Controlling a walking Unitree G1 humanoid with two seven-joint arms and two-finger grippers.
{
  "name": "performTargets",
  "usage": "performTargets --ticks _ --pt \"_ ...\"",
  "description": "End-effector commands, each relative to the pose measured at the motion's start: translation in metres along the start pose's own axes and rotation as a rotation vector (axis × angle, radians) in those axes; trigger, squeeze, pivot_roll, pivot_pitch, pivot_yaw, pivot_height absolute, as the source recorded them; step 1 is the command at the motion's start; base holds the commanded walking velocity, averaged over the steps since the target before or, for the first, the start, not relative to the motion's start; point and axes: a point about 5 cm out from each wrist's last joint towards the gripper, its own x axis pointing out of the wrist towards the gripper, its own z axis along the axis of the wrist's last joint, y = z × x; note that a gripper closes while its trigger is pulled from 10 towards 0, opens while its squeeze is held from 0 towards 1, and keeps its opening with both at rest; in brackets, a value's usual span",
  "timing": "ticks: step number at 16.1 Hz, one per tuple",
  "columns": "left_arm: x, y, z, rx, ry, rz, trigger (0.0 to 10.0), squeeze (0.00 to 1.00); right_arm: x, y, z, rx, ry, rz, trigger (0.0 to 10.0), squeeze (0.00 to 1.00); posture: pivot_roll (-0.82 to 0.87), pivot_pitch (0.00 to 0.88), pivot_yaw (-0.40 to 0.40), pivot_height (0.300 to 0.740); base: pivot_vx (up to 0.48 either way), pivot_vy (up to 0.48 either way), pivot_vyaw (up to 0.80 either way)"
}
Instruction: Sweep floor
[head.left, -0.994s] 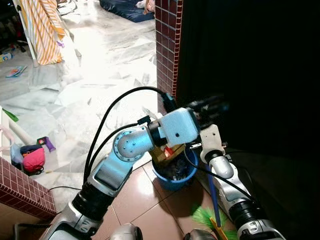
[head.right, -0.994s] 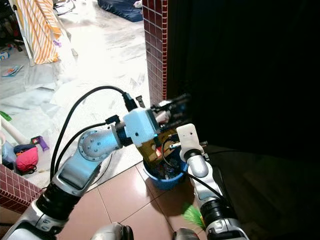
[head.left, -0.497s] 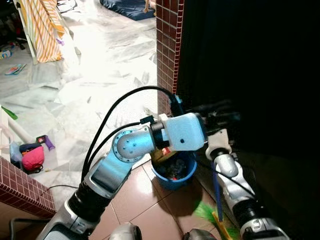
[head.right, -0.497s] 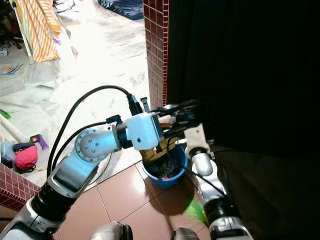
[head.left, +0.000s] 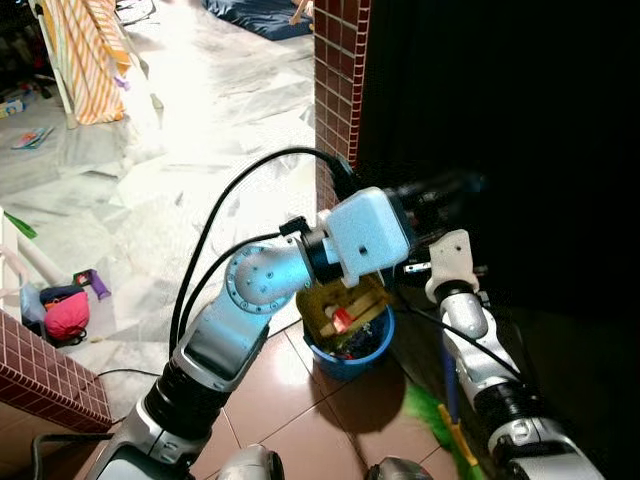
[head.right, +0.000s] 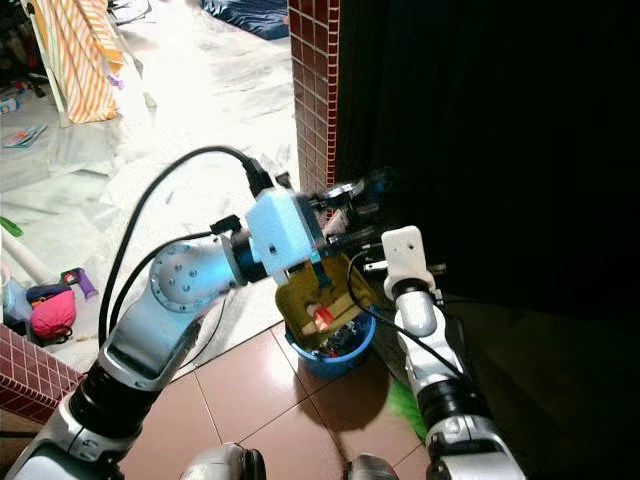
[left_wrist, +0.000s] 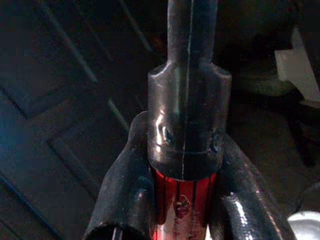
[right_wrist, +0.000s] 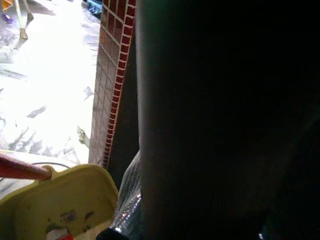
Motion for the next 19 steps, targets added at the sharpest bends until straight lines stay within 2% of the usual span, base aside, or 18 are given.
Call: performTargets --ticks 1,2,3,4,5,6,7,8,9,10,12,13,14,15,16,17,18,19 --pt "0.0 0.009 0.019 0.119 -0.056 -0.009 10.0 0.0 0.008 -0.005 0.015 -0.035 -0.069 -0.017 10.0 0.0 -0.04 0.001 0.022 0.74 0.0 0.0 0.0" --pt "0.0 0.01 0.019 0.156 -0.054 -0.013 10.0 0.0 0.009 -0.005 0.016 -0.036 -0.071 -0.017 10.0 0.0 -0.05 0.003 0.025 0.74 0.0 0.0 0.0" --pt "0.002 0.011 0.021 0.156 -0.062 -0.006 10.0 0.0 0.011 -0.005 0.017 -0.035 -0.073 -0.012 10.0 0.0 -0.05 0.002 0.022 0.74 0.0 0.0 0.0" --pt "0.005 0.0 0.023 0.15 -0.078 -0.048 10.0 0.0 0.011 -0.006 0.017 -0.04 -0.073 -0.018 10.0 0.0 -0.04 0.0 0.022 0.74 0.0 0.0 0.0" --pt "0.006 0.007 0.024 0.117 -0.089 0.013 10.0 0.0 0.012 -0.005 0.018 -0.037 -0.075 -0.017 10.0 0.0 -0.05 0.0 0.028 0.74 0.0 0.0 0.0" --pt "0.004 0.032 0.028 0.186 -0.104 0.161 10.0 0.0 0.013 -0.006 0.019 -0.041 -0.082 -0.025 10.0 0.0 -0.05 0.0 0.028 0.74 0.0 0.0 0.0" --pt "0.004 0.04 0.031 0.143 -0.128 0.206 10.0 0.0 0.013 -0.009 0.019 -0.056 -0.086 -0.048 10.0 0.0 -0.05 0.001 0.028 0.74 0.0 0.0 0.0" --pt "0.007 0.02 0.028 0.179 -0.104 0.068 10.0 0.0 0.013 -0.009 0.017 -0.043 -0.071 -0.046 10.0 0.0 -0.04 0.001 0.023 0.74 0.0 0.0 0.0" --pt "0.007 0.024 0.026 0.059 -0.11 0.117 10.0 0.0 0.013 -0.006 0.016 -0.039 -0.073 -0.024 10.0 0.0 -0.04 0.009 0.026 0.74 0.0 0.0 0.0" --pt "0.008 0.015 0.026 0.102 -0.105 0.049 10.0 0.0 0.014 -0.006 0.017 -0.039 -0.073 -0.024 10.0 0.0 -0.04 0.009 0.028 0.74 0.0 0.0 0.0" --pt "0.01 0.014 0.023 0.085 -0.099 0.044 10.0 0.0 0.015 -0.006 0.018 -0.035 -0.075 -0.033 10.0 0.0 -0.05 0.014 0.032 0.74 0.0 0.0 0.0" --pt "0.008 0.014 0.022 0.102 -0.095 0.041 10.0 0.0 0.015 -0.006 0.018 -0.034 -0.075 -0.035 10.0 0.0 -0.04 0.016 0.034 0.74 0.0 0.0 0.0" --pt "0.006 0.026 0.02 0.076 -0.088 0.112 10.0 0.0 0.015 -0.006 0.018 -0.033 -0.077 -0.034 10.0 0.0 -0.05 0.02 0.039 0.74 0.0 0.0 0.0" --pt "0.007 0.026 0.02 0.099 -0.081 0.088 10.0 0.0 0.015 -0.007 0.017 -0.033 -0.075 -0.036 10.0 0.0 -0.05 0.02 0.03 0.74 0.0 0.0 0.0" --pt "0.01 0.015 0.025 0.081 -0.114 0.055 10.0 0.0 0.015 -0.007 0.017 -0.032 -0.071 -0.034 10.0 0.0 -0.05 0.018 0.035 0.74 0.0 0.0 0.0" --pt "0.012 0.017 0.023 -0.028 -0.117 0.074 10.0 0.0 0.016 -0.007 0.018 -0.037 -0.077 -0.034 10.0 0.0 -0.06 0.019 0.033 0.74 0.0 0.0 0.0" --pt "0.014 -0.008 0.023 0.031 -0.097 -0.095 10.0 0.0 0.016 -0.008 0.018 -0.037 -0.075 -0.037 10.0 0.0 -0.05 0.015 0.029 0.74 0.0 0.0 0.0" --pt "0.01 0.013 0.022 0.076 -0.106 0.055 10.0 0.0 0.017 -0.006 0.019 -0.035 -0.075 -0.033 10.0 0.0 -0.05 0.018 0.036 0.74 0.0 0.0 0.0"
